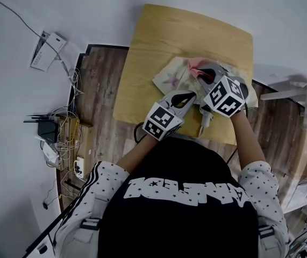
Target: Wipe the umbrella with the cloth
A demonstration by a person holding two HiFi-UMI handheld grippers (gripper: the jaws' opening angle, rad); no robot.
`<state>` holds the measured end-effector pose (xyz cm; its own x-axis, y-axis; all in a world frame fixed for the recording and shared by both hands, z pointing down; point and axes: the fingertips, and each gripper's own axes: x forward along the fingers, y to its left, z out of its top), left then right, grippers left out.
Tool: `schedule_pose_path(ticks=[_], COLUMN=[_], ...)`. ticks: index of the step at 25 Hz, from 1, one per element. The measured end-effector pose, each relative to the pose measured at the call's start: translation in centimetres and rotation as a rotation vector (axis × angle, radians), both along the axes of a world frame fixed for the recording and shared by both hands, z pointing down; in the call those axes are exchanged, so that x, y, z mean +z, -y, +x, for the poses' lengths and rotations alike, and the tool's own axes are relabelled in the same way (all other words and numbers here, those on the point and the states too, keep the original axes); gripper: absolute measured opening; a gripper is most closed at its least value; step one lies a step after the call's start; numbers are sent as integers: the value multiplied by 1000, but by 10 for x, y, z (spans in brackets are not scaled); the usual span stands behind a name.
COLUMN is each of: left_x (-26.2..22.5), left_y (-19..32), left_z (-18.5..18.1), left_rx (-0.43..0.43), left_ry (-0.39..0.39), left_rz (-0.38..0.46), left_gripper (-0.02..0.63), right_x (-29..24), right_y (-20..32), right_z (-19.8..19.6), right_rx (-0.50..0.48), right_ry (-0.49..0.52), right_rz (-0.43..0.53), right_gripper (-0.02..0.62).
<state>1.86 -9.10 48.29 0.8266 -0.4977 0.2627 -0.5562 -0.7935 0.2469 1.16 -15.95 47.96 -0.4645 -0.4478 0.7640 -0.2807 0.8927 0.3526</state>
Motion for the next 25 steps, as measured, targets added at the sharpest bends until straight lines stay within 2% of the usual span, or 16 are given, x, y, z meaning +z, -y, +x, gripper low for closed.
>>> schedule_pose_path(ticks=[12, 25], left_x=[10, 8], left_y=[14, 18], left_z=[-28, -26], left_rx=[-100, -107], left_ry=[-14, -20], left_rz=[-40, -40], left_gripper=[2, 2], right_x=[10, 12], right_y=[-42, -84], right_z=[6, 11], right_rx=[-22, -44], right_ry=[-7, 3], right_rz=[-63, -119], right_gripper=[20, 23])
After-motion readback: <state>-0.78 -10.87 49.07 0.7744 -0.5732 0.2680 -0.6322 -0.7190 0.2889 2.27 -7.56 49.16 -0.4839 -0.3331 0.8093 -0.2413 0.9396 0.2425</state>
